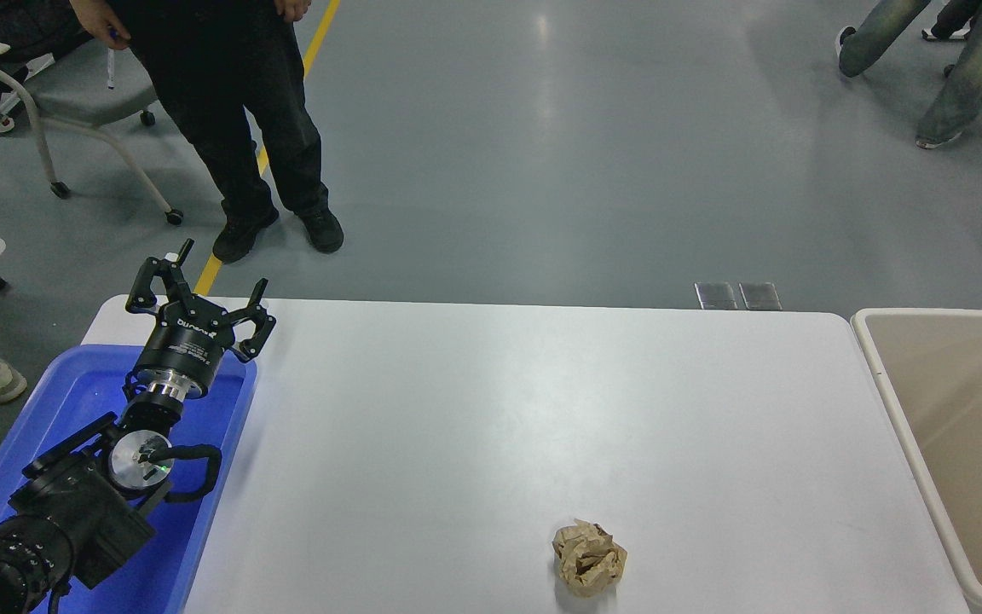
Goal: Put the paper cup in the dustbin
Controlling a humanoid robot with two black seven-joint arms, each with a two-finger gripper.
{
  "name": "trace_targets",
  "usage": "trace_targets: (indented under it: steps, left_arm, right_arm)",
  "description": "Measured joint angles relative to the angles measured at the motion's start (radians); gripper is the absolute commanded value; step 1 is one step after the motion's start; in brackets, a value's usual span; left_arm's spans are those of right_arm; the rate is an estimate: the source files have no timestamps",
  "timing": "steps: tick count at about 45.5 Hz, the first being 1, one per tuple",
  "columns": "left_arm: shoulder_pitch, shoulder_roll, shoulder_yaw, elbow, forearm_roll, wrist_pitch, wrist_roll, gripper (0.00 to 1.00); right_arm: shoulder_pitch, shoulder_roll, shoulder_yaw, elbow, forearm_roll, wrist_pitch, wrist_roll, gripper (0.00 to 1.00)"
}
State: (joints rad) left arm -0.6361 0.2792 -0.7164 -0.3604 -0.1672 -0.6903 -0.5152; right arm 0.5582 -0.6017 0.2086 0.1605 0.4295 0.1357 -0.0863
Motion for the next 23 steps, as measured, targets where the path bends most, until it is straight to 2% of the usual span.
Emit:
trace_targets:
  steps: [13,17,23]
  left_arm:
    - [0.000,0.000,0.000,0.000,0.000,0.000,0.000,1.00]
    - [0.000,0.000,0.000,0.000,0.000,0.000,0.000,1.00]
    - [0.000,0.000,0.000,0.000,0.000,0.000,0.000,1.00]
  right_arm:
    - [-0.004,0.041,0.005,-0.005,0.001,-0.026,-0.004,0.00]
    - [-0.005,0.052,0.006,-0.006,0.001,-0.033,-0.004,0.17]
    - [-0.005,0.062,0.006,-0.007,0.000,-0.043,-0.001,0.31]
